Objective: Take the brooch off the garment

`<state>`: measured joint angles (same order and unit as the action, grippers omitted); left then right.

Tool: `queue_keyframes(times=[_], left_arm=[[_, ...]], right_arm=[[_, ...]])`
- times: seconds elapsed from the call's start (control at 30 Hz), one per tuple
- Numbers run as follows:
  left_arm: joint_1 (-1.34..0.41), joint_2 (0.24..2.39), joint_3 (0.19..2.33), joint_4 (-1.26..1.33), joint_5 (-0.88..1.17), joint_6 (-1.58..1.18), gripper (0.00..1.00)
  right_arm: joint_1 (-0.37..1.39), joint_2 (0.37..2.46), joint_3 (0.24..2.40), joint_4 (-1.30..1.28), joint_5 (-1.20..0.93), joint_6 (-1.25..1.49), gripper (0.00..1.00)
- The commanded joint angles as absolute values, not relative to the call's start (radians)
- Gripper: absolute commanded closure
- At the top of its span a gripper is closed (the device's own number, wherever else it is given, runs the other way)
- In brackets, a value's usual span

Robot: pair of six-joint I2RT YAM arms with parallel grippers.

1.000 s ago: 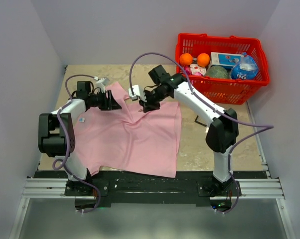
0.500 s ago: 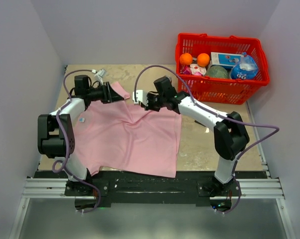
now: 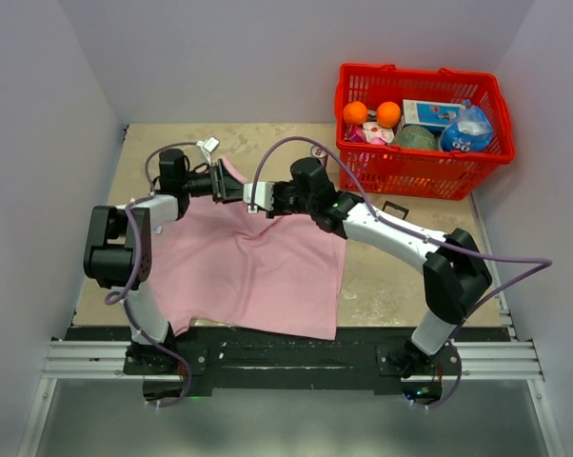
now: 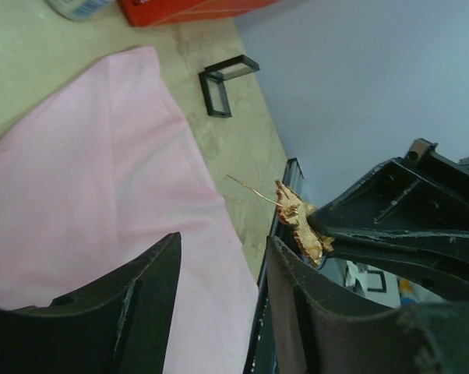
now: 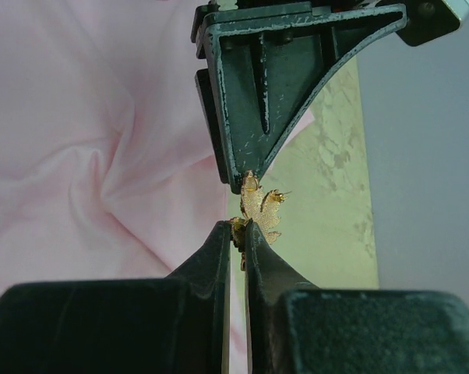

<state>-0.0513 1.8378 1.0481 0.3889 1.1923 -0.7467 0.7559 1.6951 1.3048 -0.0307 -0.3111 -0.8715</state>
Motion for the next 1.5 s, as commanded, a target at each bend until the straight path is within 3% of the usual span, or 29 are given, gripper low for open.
queue_keyframes(times=[0.0,0.07,0.43,0.57,0.97,1.47], left_arm=[[-0.054,1.893,1.009,0.843,1.344,-1.125,0.47],[-0.054,1.904,0.986,0.962,1.347,-1.212,0.46],[-0.052,1.913,0.993,0.949,1.341,-1.215,0.46],[-0.051,1.922,0.962,1.231,1.332,-1.397,0.45],[-0.052,1.945,0.991,1.147,1.307,-1.373,0.43],[-0.061,1.971,1.002,1.242,1.295,-1.456,0.45]], right_arm=[[0.767,1.67,1.286,0.116,-0.221,-0.911,1.0],[0.77,1.674,1.279,0.136,-0.184,-0.91,1.0],[0.773,1.687,1.279,0.129,-0.155,-0.9,1.0],[0.775,1.703,1.296,0.103,-0.14,-0.902,1.0],[0.776,1.701,1.299,0.084,-0.17,-0.905,1.0],[0.776,1.704,1.313,0.043,-0.215,-0.911,1.0]])
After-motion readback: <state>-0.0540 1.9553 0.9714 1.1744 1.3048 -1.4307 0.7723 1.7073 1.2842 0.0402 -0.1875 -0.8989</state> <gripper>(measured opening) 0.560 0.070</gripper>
